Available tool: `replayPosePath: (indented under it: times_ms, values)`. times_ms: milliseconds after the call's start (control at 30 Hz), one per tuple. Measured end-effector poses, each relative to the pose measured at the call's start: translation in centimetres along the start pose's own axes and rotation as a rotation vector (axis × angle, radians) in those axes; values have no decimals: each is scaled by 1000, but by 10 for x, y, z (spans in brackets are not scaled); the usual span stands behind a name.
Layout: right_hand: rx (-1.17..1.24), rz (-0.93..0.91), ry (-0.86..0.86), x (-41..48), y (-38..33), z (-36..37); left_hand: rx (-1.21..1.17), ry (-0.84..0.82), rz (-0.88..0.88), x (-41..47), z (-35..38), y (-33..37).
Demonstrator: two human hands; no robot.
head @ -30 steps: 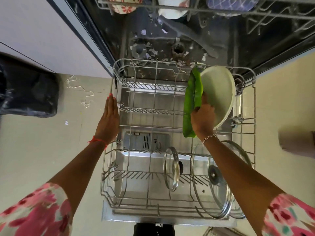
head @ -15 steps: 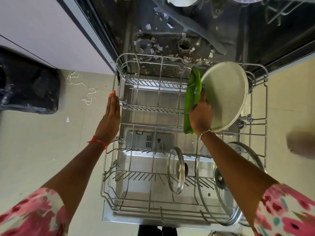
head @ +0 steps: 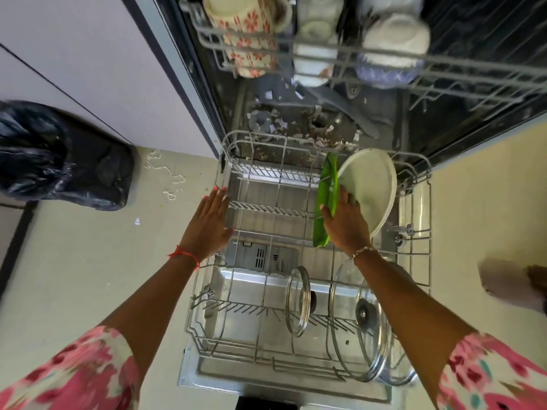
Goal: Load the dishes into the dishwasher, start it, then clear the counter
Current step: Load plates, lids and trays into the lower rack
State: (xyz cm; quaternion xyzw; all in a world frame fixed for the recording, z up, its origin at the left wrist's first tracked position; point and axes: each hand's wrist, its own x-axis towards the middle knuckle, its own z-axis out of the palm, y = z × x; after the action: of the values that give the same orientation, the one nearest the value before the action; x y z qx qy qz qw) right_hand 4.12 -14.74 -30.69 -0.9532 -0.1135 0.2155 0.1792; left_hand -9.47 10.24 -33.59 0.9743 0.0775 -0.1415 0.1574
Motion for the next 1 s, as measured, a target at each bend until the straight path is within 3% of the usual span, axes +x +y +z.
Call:
replayPosePath:
  times_ms: [233, 567, 800, 1000]
  values:
    - [-249, -328, -177, -78, -55, -87, 16, -15, -59, -68, -115, 64]
    - [-205, -598, -92, -226, -216, -238, 21, 262, -134, -235, -324, 104]
    - [-285, -732, -48, -279, -315, -249, 58, 406, -187, -298, -392, 52]
    - [-273, -730, -15, -266, -412, -222, 75, 449, -199, -318, -434, -48]
